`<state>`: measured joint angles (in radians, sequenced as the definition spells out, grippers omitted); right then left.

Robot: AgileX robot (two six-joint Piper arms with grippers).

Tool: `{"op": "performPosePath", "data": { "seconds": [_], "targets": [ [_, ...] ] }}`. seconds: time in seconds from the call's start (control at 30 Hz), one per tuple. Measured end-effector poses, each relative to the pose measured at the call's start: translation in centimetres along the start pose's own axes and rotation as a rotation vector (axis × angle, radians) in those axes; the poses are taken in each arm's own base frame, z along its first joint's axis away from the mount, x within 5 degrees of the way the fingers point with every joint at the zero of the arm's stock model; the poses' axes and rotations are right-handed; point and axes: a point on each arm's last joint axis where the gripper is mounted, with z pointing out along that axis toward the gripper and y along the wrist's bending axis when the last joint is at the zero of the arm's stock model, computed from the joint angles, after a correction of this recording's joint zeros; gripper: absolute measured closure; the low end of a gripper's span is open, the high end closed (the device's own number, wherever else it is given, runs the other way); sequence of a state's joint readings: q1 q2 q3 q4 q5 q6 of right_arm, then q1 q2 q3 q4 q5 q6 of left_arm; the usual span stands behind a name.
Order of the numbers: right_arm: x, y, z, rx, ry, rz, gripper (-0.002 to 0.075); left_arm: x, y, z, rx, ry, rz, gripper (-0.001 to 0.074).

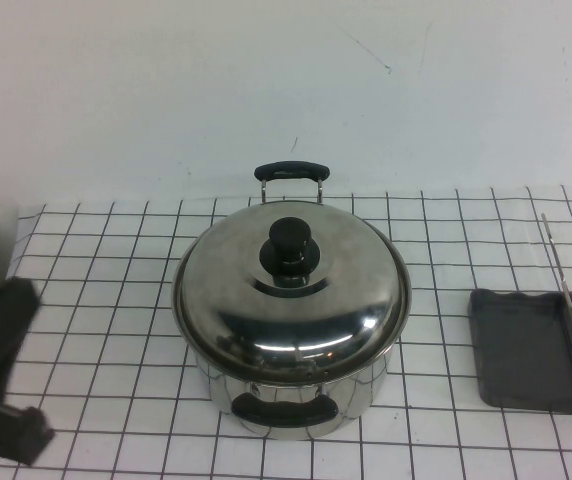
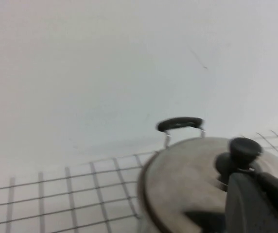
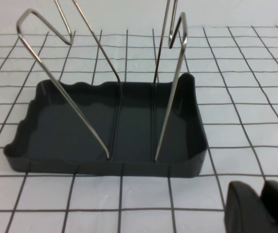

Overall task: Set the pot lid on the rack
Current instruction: Open the pot

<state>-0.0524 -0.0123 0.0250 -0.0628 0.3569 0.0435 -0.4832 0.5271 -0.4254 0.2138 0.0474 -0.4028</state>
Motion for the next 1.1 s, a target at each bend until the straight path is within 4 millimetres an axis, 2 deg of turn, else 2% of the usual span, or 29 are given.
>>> {"op": "performPosePath", "data": {
  "seconds": [0.1, 0.13, 0.2, 0.37, 0.47, 0.63, 0.77, 0.93, 1.1],
  "targets": [
    [0.0, 0.0, 0.0, 0.0, 0.0, 0.0, 0.0655, 0.8, -1.6, 2.3, 0.118, 0.063, 0.024, 0.0685],
    [0.0, 0.0, 0.0, 0.0, 0.0, 0.0, 0.0655, 1.1, -2.2, 3.1, 0.146, 0.089, 0.033, 0.065],
    [0.0, 0.0, 0.0, 0.0, 0.0, 0.0, 0.0655, 1.5, -3.1, 4.9, 0.185, 0.136, 0.049, 0.0552],
    [0.0, 0.0, 0.0, 0.0, 0.0, 0.0, 0.0655, 1.3, -5.2, 9.3, 0.255, 0.161, 0.083, 0.0195],
    [0.0, 0.0, 0.0, 0.0, 0.0, 0.0, 0.0655, 1.2, -6.1, 11.7, 0.279, 0.153, 0.096, 0.0099],
    [0.0, 0.0, 0.0, 0.0, 0.0, 0.0, 0.0655, 2.6, -7.0, 15.3, 0.313, 0.167, 0.161, 0.0068],
    [0.0, 0.0, 0.0, 0.0, 0.0, 0.0, 0.0655, 4.0, -7.4, 17.5, 0.335, 0.157, 0.185, 0.0065],
    [0.0, 0.0, 0.0, -0.001, 0.0, 0.001, 0.0655, 5.3, -7.5, 19.1, 0.325, 0.121, 0.182, 0.0064],
    [0.0, 0.0, 0.0, -0.001, 0.0, 0.001, 0.0655, 5.5, -7.2, 19.8, 0.296, 0.059, 0.198, 0.0063]
  ]
}}
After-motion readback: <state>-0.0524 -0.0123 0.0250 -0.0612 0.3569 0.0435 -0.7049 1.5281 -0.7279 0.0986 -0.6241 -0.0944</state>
